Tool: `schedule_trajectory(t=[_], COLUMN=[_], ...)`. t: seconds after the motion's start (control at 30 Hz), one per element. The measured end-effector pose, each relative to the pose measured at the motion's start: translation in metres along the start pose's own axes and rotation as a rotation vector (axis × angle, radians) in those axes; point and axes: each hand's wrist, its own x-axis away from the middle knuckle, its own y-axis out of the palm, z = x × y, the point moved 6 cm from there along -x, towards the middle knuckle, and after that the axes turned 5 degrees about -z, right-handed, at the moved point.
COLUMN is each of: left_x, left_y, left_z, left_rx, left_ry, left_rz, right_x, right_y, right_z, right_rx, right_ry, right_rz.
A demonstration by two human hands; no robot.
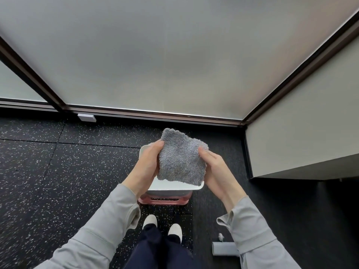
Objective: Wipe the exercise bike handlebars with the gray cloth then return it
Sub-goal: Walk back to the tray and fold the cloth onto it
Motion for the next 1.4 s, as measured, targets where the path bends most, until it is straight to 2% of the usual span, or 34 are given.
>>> schedule_trajectory(t=[0.17,0.27,0.4,0.5,0.77,0.9,1.1,1.27,1.33,1.4], left_x=[-0.025,-0.041,-0.065,-0.089,-0.161,-0.193,-0.226,-0.238,-0.237,-0.232], left_y=[-0.007,-0.017,-0.031,-0.037,-0.073,-0.087,-0.108,-0.113,-0.114,-0.113], left_z=[-0.033,-0.058,-0.09,-0.12,-0.198,-0.234,-0.284,-0.291,-0.287,-0.281], left_rx=[-0.06,-0.112,-0.506,-0.675,-0.833,-0.899,-0.808,-0.845,-0.95,-1.205], left_ry=[-0.065,-0.033,0.057,0.098,0.146,0.114,0.037,0.035,0.034,0.115], left_rz=[-0.002,0.096,0.384,0.444,0.4,0.378,0.239,0.236,0.272,0.293], right_x=[-0.027,-0.048,-0.08,-0.11,-0.187,-0.219,-0.258,-0.267,-0.264,-0.255], right_y=[-0.02,-0.029,-0.044,-0.059,-0.106,-0.127,-0.158,-0.168,-0.167,-0.162], right_z=[0.013,0.029,0.061,0.091,0.169,0.199,0.235,0.247,0.243,0.234], right_rx=[0.18,0.271,0.469,0.571,0.705,0.834,1.033,1.115,1.186,1.362], right_ry=[-0.164,-0.204,-0.2,-0.189,-0.149,-0.145,-0.052,-0.044,-0.092,-0.226], right_rz=[0.151,0.177,0.242,0.297,0.348,0.371,0.31,0.312,0.362,0.421])
